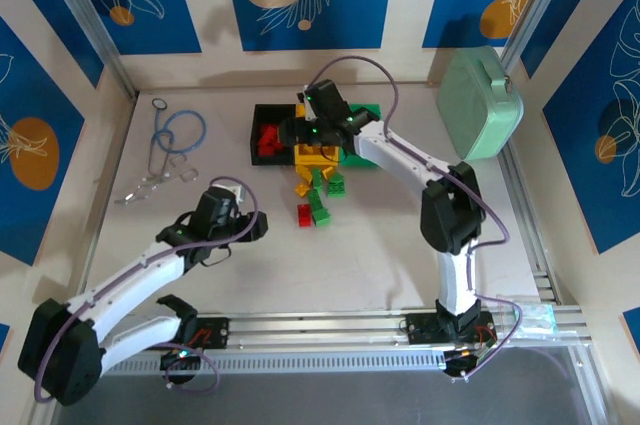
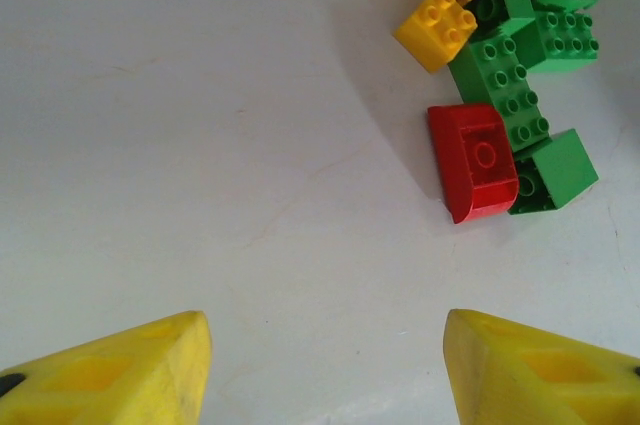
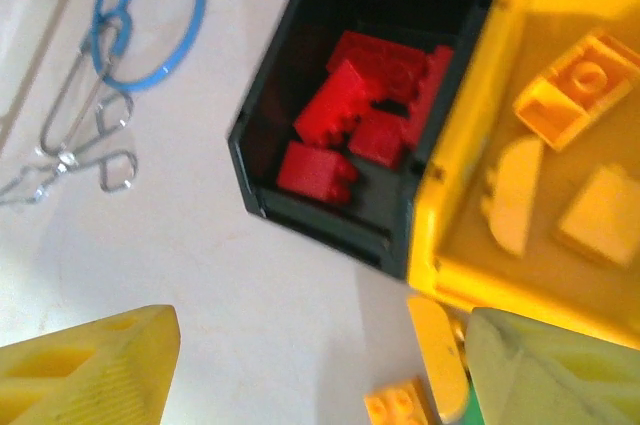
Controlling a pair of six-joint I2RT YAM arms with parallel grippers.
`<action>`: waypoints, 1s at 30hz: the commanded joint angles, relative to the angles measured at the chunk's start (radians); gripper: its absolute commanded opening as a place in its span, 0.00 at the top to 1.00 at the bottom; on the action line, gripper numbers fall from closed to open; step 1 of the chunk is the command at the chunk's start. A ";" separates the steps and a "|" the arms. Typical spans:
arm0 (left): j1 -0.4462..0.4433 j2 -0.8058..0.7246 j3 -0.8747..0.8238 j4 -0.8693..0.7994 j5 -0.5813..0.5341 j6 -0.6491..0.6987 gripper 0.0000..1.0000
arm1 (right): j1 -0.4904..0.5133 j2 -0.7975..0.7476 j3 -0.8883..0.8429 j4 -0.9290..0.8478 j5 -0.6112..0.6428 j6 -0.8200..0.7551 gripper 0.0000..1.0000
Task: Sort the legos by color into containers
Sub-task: Pick up the lego from the center of the table.
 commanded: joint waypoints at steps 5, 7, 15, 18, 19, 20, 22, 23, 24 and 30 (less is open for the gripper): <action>-0.061 0.181 0.101 0.146 0.045 -0.015 0.37 | -0.003 -0.177 -0.306 0.074 0.102 0.038 0.25; -0.087 0.232 0.133 0.155 0.043 -0.012 0.37 | -0.004 -0.217 -0.388 0.089 0.116 0.051 0.27; -0.214 0.416 0.290 0.140 0.010 0.033 0.37 | -0.049 -0.391 -0.654 0.086 0.221 0.187 0.27; -0.238 0.490 0.356 0.115 0.012 0.061 0.36 | -0.089 -0.465 -0.731 0.051 0.263 0.255 0.27; -0.242 0.516 0.377 0.107 0.015 0.069 0.36 | -0.100 -0.492 -0.757 0.049 0.271 0.265 0.26; -0.248 0.540 0.398 0.098 0.018 0.077 0.36 | -0.107 -0.520 -0.781 0.047 0.282 0.270 0.25; -0.256 0.582 0.437 0.079 0.018 0.095 0.36 | -0.117 -0.568 -0.814 0.034 0.304 0.275 0.22; -0.260 0.604 0.458 0.069 0.017 0.104 0.36 | -0.122 -0.594 -0.828 0.022 0.319 0.280 0.21; -0.265 0.623 0.476 0.058 0.016 0.113 0.36 | -0.125 -0.616 -0.840 0.013 0.330 0.284 0.20; -0.288 0.748 0.598 -0.036 -0.036 0.169 0.36 | -0.167 -0.767 -0.938 0.012 0.322 0.295 0.18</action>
